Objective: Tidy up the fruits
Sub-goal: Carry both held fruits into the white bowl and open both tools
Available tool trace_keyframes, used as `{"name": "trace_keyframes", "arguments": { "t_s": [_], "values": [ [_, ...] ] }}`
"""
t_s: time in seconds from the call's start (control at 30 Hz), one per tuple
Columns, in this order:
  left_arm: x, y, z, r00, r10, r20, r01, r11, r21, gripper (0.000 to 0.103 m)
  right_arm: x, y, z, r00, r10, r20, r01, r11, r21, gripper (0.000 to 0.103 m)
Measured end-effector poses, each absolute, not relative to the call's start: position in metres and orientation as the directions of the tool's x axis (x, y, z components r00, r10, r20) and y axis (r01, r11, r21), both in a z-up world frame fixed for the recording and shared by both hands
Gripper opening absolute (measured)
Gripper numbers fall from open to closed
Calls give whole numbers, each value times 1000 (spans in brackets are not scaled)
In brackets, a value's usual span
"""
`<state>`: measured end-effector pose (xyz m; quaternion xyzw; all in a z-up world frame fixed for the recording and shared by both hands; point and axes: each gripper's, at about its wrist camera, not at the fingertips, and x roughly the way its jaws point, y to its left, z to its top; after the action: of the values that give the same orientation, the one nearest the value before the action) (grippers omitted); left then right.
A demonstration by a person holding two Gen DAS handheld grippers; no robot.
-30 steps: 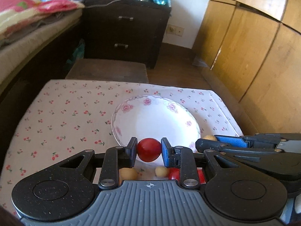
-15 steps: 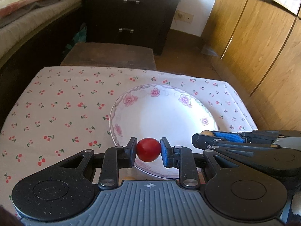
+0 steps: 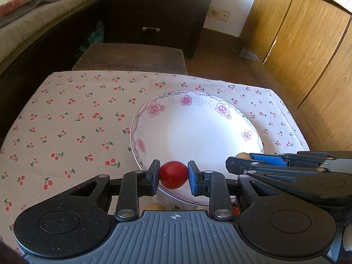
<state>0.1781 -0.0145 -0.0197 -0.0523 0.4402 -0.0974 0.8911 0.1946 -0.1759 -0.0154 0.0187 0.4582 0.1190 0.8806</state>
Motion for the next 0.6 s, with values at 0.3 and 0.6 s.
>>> {"name": "trace_keyframes", "arguments": {
  "t_s": [0.3, 0.6],
  "values": [
    [180, -13, -19, 591, -223, -776, 122, 975, -188, 36, 196, -177, -15, 550, 230, -803, -181, 971, 154, 29],
    [179, -12, -16, 597, -228, -770, 115, 973, -199, 43, 196, -180, -12, 559, 227, -797, -165, 973, 162, 30]
  ]
}}
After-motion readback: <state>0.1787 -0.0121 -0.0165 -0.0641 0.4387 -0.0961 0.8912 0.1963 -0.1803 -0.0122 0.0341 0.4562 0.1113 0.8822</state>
